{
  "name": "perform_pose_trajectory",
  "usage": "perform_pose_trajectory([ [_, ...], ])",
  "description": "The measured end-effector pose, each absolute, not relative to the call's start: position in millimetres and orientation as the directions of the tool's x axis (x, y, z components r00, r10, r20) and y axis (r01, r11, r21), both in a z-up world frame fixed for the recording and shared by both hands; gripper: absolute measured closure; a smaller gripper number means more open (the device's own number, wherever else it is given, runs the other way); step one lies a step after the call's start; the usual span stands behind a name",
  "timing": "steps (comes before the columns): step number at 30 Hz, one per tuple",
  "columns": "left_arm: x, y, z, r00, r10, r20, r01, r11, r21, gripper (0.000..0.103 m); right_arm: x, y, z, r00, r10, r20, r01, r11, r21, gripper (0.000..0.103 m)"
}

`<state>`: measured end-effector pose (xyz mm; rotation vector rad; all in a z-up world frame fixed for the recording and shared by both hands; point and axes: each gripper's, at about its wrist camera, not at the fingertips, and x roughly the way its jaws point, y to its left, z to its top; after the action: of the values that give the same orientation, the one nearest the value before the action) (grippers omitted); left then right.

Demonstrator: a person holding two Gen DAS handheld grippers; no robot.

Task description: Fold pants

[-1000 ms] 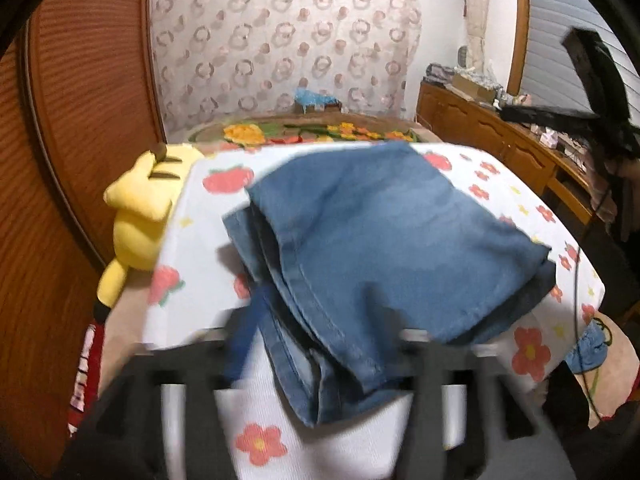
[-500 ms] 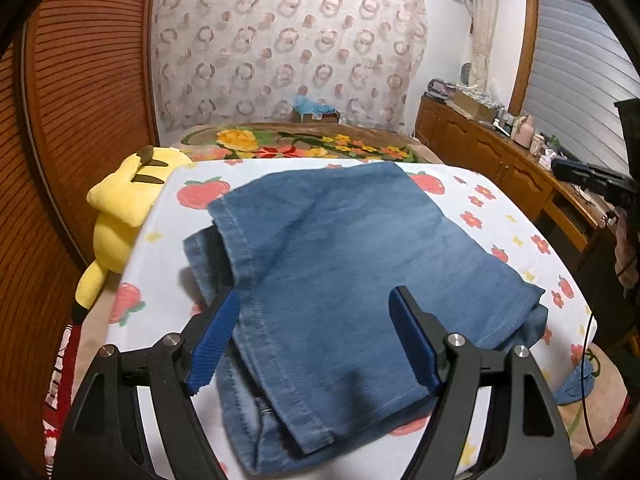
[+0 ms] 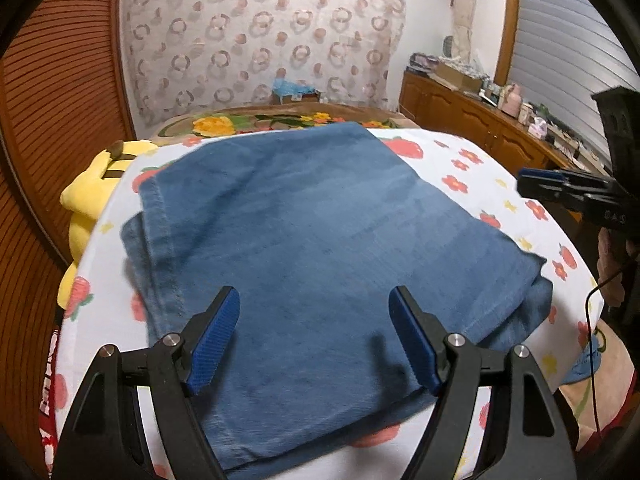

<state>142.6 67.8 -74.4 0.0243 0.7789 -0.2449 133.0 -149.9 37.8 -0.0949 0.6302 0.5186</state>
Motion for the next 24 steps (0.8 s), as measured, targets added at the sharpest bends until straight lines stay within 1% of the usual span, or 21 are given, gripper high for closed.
perform_pose_trajectory([
  [5, 142.0, 59.8, -83.8, 0.672, -0.203, -0.712, 0.239, 0.970, -0.051, 0.025, 140.0, -141.4, 25.4, 0.647, 0.454, -0.613, -0.513, 0.854, 0.090, 0.065],
  [12, 145.3, 55.1, -95.5, 0.661, -0.177, -0.729, 0.235, 0.972, -0.023, 0.025, 146.8, -136.1, 7.0, 0.619, 0.432, -0.656, -0.505, 0.858, 0.088, 0.065],
  [20, 147.0, 51.1, -105.0, 0.661, -0.159, -0.733, 0.233, 0.972, -0.001, 0.025, 152.6, -137.2, 2.4, 0.616, 0.385, -0.687, -0.457, 0.885, 0.086, 0.052],
  [24, 146.5, 50.4, -107.8, 0.667, -0.158, -0.728, 0.232, 0.973, 0.000, 0.025, 159.9, -135.5, -2.6, 0.598, 0.392, -0.699, -0.437, 0.891, 0.125, 0.051],
])
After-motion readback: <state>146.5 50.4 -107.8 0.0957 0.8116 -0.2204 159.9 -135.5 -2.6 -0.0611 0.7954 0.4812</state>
